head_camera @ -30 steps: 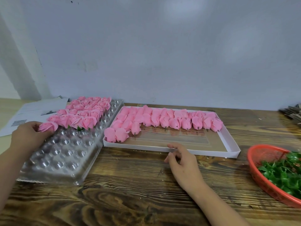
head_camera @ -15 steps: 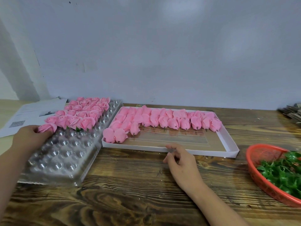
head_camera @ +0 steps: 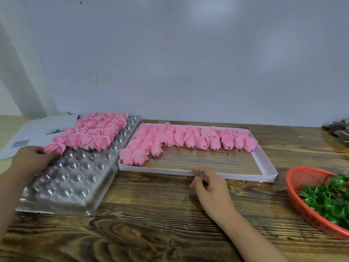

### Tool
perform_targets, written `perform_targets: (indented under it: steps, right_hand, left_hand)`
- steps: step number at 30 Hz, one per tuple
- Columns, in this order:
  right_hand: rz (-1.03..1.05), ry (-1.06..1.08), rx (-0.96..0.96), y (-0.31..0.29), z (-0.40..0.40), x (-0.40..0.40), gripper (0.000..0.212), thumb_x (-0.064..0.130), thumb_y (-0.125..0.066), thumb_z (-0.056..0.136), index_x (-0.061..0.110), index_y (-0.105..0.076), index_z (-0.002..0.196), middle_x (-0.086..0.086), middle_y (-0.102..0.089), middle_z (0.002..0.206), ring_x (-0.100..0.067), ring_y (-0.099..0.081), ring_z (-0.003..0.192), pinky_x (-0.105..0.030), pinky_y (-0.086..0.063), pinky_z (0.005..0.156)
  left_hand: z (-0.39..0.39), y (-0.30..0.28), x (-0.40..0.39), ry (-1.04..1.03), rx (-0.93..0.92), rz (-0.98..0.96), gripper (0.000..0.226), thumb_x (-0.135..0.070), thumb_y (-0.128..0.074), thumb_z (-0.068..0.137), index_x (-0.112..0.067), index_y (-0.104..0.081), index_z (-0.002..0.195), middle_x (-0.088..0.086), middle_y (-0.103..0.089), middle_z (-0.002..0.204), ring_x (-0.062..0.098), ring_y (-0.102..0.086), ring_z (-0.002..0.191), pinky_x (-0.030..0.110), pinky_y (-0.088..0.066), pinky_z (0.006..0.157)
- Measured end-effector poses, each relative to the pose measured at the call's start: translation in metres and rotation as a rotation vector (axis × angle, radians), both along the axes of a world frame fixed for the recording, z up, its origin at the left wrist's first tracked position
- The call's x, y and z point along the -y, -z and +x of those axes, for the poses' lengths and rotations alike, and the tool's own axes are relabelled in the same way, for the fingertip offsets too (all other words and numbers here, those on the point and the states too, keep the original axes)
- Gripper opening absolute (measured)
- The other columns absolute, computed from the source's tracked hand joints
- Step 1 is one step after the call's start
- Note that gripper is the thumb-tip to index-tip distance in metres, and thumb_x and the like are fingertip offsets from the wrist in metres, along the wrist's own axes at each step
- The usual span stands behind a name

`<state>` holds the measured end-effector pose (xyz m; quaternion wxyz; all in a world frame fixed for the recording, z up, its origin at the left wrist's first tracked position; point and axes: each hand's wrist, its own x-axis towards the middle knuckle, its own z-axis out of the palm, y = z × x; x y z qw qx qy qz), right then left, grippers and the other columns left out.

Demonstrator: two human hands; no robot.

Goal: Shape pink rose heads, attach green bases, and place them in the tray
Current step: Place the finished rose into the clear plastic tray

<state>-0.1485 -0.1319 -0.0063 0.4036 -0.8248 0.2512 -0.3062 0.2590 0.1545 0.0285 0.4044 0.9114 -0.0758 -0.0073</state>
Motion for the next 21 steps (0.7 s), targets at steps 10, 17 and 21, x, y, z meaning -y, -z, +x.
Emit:
perform_targets:
  steps: [10,17,21]
  right_hand:
    - [0.017,0.006,-0.008,0.000,0.000,0.000,0.029,0.018,-0.054,0.100,0.045,-0.053,0.109,0.027,-0.067,0.088,-0.001,-0.062,0.071,-0.010,-0.045,0.065]
    - [0.014,0.007,-0.018,-0.001,-0.001,-0.001,0.027,0.018,-0.054,0.100,0.043,-0.054,0.111,0.027,-0.067,0.087,0.001,-0.062,0.069,-0.009,-0.044,0.062]
    - [0.007,0.006,-0.011,-0.002,-0.001,-0.001,0.030,0.018,-0.054,0.100,0.046,-0.052,0.109,0.027,-0.067,0.088,0.002,-0.062,0.071,-0.009,-0.045,0.063]
  left_hand:
    - [0.007,0.004,0.001,-0.011,-0.025,0.017,0.032,-0.042,-0.081,0.084,-0.011,-0.073,0.086,0.021,-0.073,0.079,0.041,-0.071,0.079,0.060,-0.058,0.083]
    - [-0.018,-0.006,0.003,0.043,0.038,0.012,0.047,-0.056,-0.076,0.068,-0.011,-0.071,0.081,0.021,-0.072,0.077,0.039,-0.070,0.078,0.058,-0.057,0.085]
    - [-0.025,-0.010,0.006,0.013,0.035,0.018,0.045,-0.047,-0.083,0.081,-0.003,-0.072,0.080,0.027,-0.071,0.077,0.042,-0.070,0.078,0.060,-0.056,0.085]
